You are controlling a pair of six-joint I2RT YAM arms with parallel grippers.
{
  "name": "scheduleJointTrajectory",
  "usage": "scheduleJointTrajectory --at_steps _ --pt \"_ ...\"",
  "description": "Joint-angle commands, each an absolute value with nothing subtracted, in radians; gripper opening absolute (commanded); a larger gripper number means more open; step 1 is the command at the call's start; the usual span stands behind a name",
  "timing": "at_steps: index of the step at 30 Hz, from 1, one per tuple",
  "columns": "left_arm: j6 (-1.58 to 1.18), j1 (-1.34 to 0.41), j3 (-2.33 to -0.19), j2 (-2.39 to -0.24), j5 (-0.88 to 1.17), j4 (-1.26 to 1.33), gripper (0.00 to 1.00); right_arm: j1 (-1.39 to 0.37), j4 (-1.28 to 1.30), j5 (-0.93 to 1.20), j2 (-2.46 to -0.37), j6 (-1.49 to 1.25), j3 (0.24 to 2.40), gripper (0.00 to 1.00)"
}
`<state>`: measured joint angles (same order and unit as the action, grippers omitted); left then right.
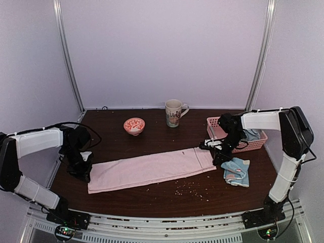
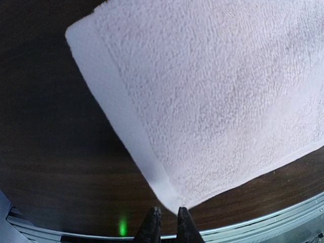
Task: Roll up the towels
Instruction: Fold the towel at the center of the board, then move the towel to the center of the board.
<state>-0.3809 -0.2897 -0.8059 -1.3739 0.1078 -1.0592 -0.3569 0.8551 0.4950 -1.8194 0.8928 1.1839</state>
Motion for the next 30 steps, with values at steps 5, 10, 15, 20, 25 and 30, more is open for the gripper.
scheduleJointTrajectory --at_steps 5,10,15,20,25,30 --pt "-0.418 -0.293 -0.975 -1.263 0.017 -1.202 0.24 -0.391 0.97 0.539 -1.704 0.92 1.176 0.28" --pt "-0.395 -0.293 -1.005 -1.361 0.099 -0.984 0.21 -0.401 0.847 0.516 -1.708 0.751 1.239 0.26" --pt "-0.412 -0.294 -0.966 -1.426 0.138 -0.792 0.0 -0.413 0.681 0.4 -1.75 0.528 1.317 0.24" --pt "-0.42 -0.293 -0.905 -1.484 0.142 -0.679 0.0 -0.464 0.624 0.269 -1.823 0.471 1.372 0.22" --pt "-0.431 -0.293 -0.848 -1.55 0.127 -0.603 0.0 -0.513 0.608 0.188 -1.898 0.457 1.393 0.2" --pt "-0.452 -0.267 -0.821 -1.607 0.063 -0.561 0.0 -0.525 0.586 0.112 -1.954 0.434 1.383 0.18"
